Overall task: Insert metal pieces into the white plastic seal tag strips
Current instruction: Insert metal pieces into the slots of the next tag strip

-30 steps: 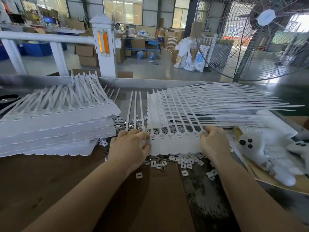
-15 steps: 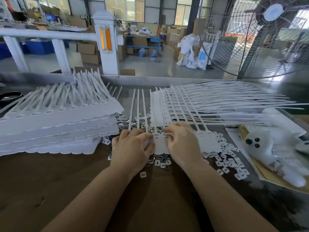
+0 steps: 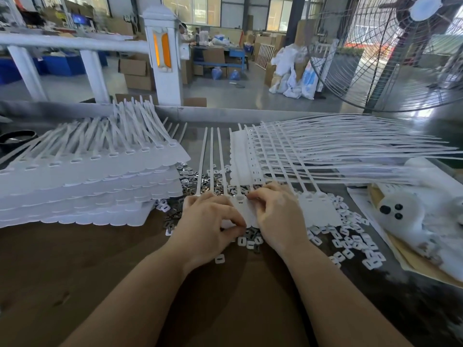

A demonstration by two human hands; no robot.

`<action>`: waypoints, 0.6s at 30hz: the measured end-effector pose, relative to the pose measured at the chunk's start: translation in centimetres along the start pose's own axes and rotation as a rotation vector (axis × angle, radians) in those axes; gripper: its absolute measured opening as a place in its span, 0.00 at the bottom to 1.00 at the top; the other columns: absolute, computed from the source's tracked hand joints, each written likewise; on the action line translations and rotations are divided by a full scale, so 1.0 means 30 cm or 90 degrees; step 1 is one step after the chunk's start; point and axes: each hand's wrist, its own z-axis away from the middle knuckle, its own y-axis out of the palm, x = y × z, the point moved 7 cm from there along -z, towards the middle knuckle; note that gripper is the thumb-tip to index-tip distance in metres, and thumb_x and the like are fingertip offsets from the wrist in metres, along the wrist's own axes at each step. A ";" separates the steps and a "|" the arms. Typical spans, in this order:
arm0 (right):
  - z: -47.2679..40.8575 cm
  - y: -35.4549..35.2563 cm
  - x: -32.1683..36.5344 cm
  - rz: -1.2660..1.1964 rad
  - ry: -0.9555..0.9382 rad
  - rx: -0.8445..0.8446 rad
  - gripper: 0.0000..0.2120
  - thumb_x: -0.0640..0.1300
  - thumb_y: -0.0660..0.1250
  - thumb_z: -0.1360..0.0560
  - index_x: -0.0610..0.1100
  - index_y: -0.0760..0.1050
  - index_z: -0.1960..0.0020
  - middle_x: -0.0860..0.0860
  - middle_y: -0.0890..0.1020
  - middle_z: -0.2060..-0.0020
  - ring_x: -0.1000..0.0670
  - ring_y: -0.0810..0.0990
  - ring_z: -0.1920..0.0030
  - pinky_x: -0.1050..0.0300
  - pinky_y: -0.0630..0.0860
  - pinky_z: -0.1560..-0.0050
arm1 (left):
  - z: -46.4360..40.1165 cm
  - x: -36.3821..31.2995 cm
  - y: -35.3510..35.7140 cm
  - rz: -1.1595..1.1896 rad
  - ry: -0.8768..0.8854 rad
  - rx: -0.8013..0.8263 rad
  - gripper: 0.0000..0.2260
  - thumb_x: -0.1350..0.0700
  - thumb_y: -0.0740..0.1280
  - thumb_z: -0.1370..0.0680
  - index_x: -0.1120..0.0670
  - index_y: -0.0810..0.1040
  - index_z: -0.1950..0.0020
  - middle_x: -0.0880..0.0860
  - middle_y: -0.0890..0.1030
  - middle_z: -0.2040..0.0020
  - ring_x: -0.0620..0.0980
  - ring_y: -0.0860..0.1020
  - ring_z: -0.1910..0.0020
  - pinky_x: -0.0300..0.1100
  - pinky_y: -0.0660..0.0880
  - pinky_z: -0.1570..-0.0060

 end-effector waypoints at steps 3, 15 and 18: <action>-0.002 -0.002 -0.007 -0.022 0.005 0.012 0.09 0.41 0.64 0.24 0.44 0.82 0.49 0.50 0.80 0.52 0.50 0.73 0.47 0.60 0.67 0.44 | 0.000 -0.015 0.009 0.029 0.023 0.047 0.03 0.46 0.69 0.27 0.39 0.82 0.55 0.37 0.75 0.53 0.40 0.67 0.43 0.38 0.51 0.44; -0.006 -0.004 -0.032 -0.075 0.016 0.072 0.10 0.38 0.64 0.24 0.44 0.82 0.49 0.50 0.79 0.53 0.51 0.74 0.47 0.62 0.68 0.43 | -0.004 -0.032 0.024 0.036 0.048 0.059 0.06 0.47 0.69 0.26 0.36 0.81 0.51 0.36 0.72 0.58 0.38 0.70 0.50 0.46 0.58 0.41; -0.004 -0.004 -0.034 -0.084 0.017 0.078 0.10 0.38 0.64 0.24 0.45 0.82 0.49 0.51 0.78 0.53 0.52 0.73 0.47 0.61 0.68 0.43 | -0.009 -0.034 0.030 0.014 0.051 0.061 0.07 0.47 0.68 0.26 0.36 0.81 0.50 0.36 0.71 0.60 0.36 0.67 0.52 0.43 0.56 0.44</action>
